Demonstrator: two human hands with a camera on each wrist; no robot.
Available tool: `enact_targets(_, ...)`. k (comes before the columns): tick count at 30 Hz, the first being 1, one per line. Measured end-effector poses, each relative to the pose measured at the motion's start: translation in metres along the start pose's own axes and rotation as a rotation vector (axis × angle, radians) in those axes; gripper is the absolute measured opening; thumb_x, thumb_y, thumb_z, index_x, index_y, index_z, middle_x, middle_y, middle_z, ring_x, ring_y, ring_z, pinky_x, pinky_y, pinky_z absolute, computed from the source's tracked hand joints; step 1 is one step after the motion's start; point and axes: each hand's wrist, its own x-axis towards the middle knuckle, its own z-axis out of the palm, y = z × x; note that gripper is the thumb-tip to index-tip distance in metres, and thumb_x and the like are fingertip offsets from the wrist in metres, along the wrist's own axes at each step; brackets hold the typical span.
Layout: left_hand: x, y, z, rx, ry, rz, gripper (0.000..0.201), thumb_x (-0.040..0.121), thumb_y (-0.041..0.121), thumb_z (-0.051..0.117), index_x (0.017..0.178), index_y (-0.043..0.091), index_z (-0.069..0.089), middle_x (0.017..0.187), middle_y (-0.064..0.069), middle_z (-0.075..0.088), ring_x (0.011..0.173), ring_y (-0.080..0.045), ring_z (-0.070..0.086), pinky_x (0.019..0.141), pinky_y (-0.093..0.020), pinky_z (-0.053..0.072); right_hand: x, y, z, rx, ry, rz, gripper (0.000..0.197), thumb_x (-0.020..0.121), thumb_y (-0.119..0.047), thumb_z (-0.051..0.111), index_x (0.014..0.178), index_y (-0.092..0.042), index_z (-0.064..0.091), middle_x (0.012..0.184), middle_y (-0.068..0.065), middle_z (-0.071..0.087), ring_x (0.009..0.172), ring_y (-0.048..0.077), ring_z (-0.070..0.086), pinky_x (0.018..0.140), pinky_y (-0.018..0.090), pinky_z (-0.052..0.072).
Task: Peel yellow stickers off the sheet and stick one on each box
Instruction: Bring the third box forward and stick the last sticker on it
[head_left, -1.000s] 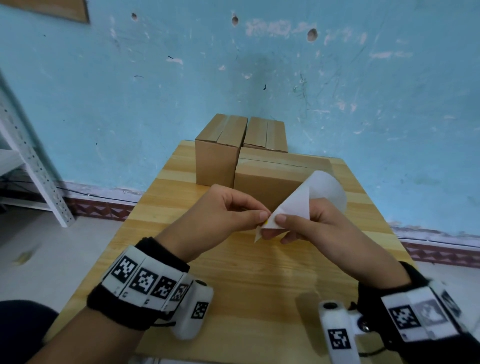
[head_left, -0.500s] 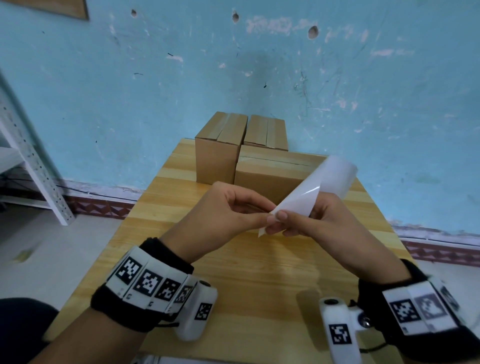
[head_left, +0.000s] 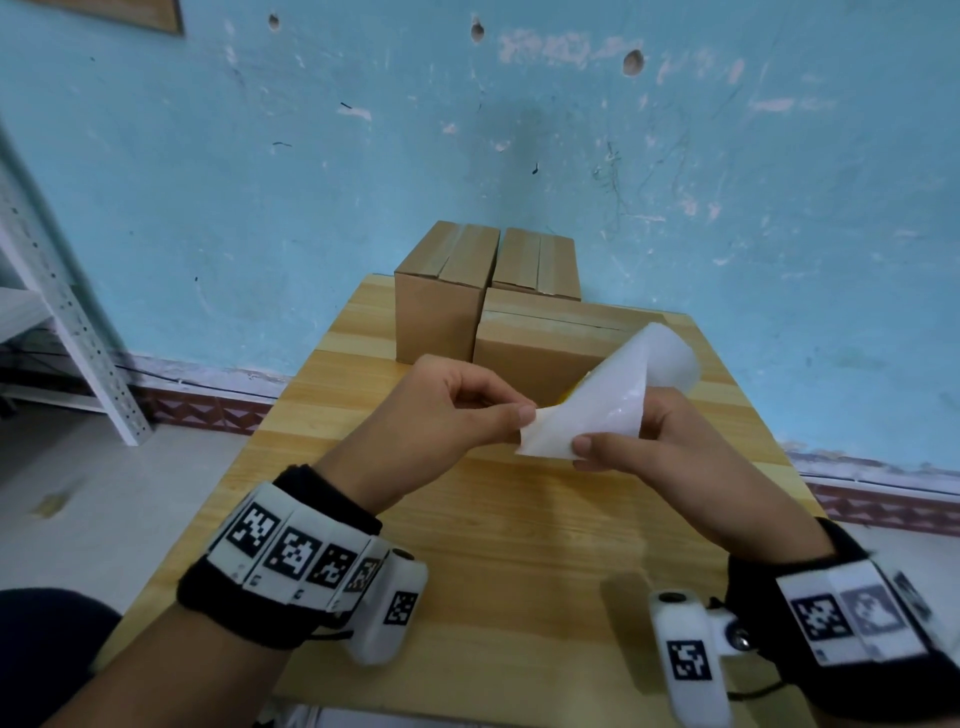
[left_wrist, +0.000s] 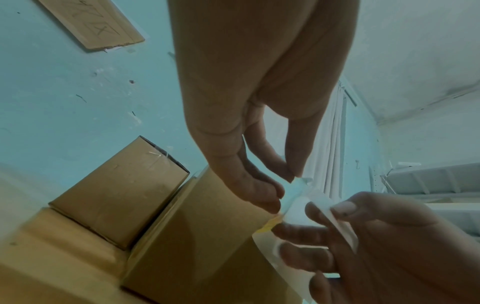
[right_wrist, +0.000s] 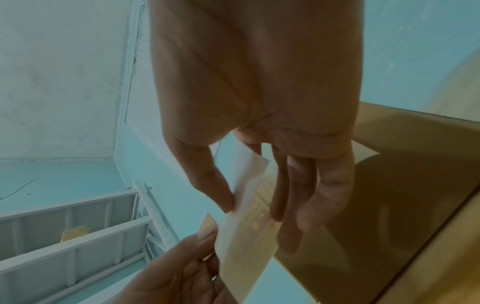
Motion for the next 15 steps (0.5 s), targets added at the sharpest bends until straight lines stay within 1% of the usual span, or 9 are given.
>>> enact_targets(2, 0.0, 0.0, -0.002, -0.02, 0.011, -0.016, 0.011, 0.089, 0.008, 0.07, 0.095, 0.004, 0.078, 0.1, -0.003, 0.078, 0.093, -0.013, 0.074, 0.08, -0.022, 0.059, 0.0, -0.001, -0.002, 0.025, -0.016, 0.023, 0.015, 0.089, -0.004, 0.068, 0.103, -0.007, 0.073, 0.087, 0.011, 0.079, 0.083, 0.019, 0.076, 0.076, 0.029, 0.058)
enact_targets(3, 0.0, 0.0, -0.003, -0.028, 0.023, -0.028, 0.009, 0.089, 0.007, 0.069, 0.092, 0.005, 0.078, 0.103, 0.0, 0.078, 0.093, -0.011, 0.074, 0.078, -0.021, 0.059, 0.001, -0.001, -0.003, 0.04, -0.022, 0.035, 0.014, 0.089, -0.002, 0.065, 0.101, -0.004, 0.073, 0.082, 0.014, 0.078, 0.077, 0.019, 0.075, 0.071, 0.027, 0.055)
enact_targets(5, 0.001, 0.001, -0.004, -0.063, 0.043, -0.058, 0.011, 0.09, 0.005, 0.066, 0.084, 0.004, 0.075, 0.106, 0.001, 0.077, 0.094, -0.011, 0.074, 0.077, -0.022, 0.059, 0.003, 0.002, -0.005, 0.063, -0.005, 0.065, 0.012, 0.089, 0.002, 0.06, 0.093, 0.002, 0.072, 0.071, 0.019, 0.075, 0.066, 0.018, 0.07, 0.066, 0.028, 0.051)
enact_targets(7, 0.001, 0.003, -0.005, -0.141, 0.054, -0.1, 0.013, 0.091, 0.002, 0.061, 0.081, 0.001, 0.069, 0.104, -0.004, 0.077, 0.094, -0.014, 0.074, 0.076, -0.026, 0.06, 0.005, 0.006, -0.008, 0.072, 0.016, 0.095, 0.01, 0.088, 0.002, 0.06, 0.082, 0.002, 0.069, 0.062, 0.015, 0.068, 0.057, 0.019, 0.063, 0.063, 0.031, 0.047)
enact_targets(9, 0.001, 0.006, -0.009, -0.186, 0.1, -0.144, 0.012, 0.093, 0.004, 0.06, 0.083, 0.002, 0.067, 0.102, -0.011, 0.077, 0.09, -0.02, 0.075, 0.072, -0.029, 0.061, 0.005, 0.008, -0.012, 0.071, 0.008, 0.109, 0.012, 0.082, -0.005, 0.063, 0.07, -0.001, 0.062, 0.053, 0.012, 0.054, 0.049, 0.021, 0.049, 0.058, 0.032, 0.04)
enact_targets(10, 0.001, 0.008, -0.013, -0.207, 0.128, -0.167, 0.011, 0.093, 0.006, 0.06, 0.084, 0.004, 0.067, 0.1, -0.014, 0.077, 0.086, -0.023, 0.075, 0.069, -0.029, 0.06, 0.005, 0.01, -0.015, 0.077, -0.006, 0.114, 0.013, 0.08, -0.006, 0.062, 0.068, -0.001, 0.058, 0.05, 0.012, 0.047, 0.046, 0.021, 0.042, 0.055, 0.032, 0.036)
enact_targets(12, 0.001, 0.012, -0.022, -0.253, 0.151, -0.201, 0.009, 0.093, 0.008, 0.061, 0.086, 0.006, 0.067, 0.096, -0.015, 0.076, 0.081, -0.026, 0.075, 0.068, -0.031, 0.06, 0.005, 0.012, -0.02, 0.082, -0.032, 0.136, 0.016, 0.084, -0.001, 0.061, 0.07, 0.003, 0.054, 0.046, 0.009, 0.039, 0.044, 0.018, 0.034, 0.053, 0.03, 0.033)
enact_targets(13, 0.001, 0.014, -0.026, -0.263, 0.152, -0.206, 0.008, 0.093, 0.008, 0.061, 0.087, 0.006, 0.066, 0.093, -0.014, 0.076, 0.081, -0.026, 0.074, 0.07, -0.033, 0.061, 0.004, 0.013, -0.023, 0.079, -0.048, 0.149, 0.016, 0.087, 0.001, 0.06, 0.072, 0.003, 0.054, 0.045, 0.008, 0.037, 0.044, 0.017, 0.032, 0.053, 0.029, 0.033)
enact_targets(15, 0.002, 0.015, -0.031, -0.259, 0.16, -0.205, 0.008, 0.093, 0.007, 0.059, 0.089, 0.004, 0.065, 0.09, -0.013, 0.075, 0.081, -0.027, 0.074, 0.075, -0.036, 0.062, 0.004, 0.015, -0.026, 0.078, -0.082, 0.16, 0.012, 0.089, 0.001, 0.059, 0.077, 0.001, 0.057, 0.044, 0.006, 0.037, 0.044, 0.017, 0.031, 0.054, 0.028, 0.033)
